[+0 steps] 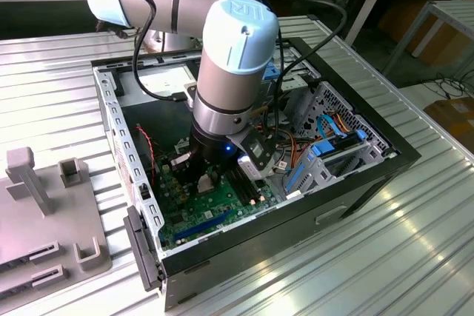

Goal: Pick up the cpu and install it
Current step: 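Pick up the cpu and move it towards the insertion slot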

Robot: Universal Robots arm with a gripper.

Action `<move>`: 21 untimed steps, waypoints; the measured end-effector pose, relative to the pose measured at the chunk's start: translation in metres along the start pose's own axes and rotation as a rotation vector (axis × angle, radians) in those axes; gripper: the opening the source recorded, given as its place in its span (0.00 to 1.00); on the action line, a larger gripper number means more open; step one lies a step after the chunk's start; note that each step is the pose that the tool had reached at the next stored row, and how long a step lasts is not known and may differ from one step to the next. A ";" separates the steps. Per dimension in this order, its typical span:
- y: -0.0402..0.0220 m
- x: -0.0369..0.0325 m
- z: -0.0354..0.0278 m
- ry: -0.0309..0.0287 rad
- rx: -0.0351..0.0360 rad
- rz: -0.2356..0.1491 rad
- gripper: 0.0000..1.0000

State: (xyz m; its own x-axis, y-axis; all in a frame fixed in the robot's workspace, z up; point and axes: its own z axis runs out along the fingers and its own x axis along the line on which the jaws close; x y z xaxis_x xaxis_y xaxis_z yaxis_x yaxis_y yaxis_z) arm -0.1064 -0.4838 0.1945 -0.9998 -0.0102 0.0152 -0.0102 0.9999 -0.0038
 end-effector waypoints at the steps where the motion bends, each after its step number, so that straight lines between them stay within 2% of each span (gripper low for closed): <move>1: 0.0000 0.0000 0.0006 0.0000 -0.0001 0.000 0.47; 5: 0.0000 -0.0001 0.0028 0.0001 0.0001 0.000 0.47; 12: 0.0001 -0.0001 0.0030 0.0004 0.0006 0.000 0.47; 18: 0.0001 -0.0001 -0.0017 -0.0004 -0.0009 0.000 0.47; 20: 0.0004 -0.0002 -0.0051 -0.0014 -0.0013 0.000 0.47; 21: 0.0003 -0.0002 -0.0063 -0.0007 0.0012 0.000 0.47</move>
State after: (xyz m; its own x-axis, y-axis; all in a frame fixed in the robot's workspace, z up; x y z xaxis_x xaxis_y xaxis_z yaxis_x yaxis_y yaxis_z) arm -0.1061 -0.4835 0.2007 -0.9998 -0.0103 0.0144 -0.0104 0.9999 -0.0050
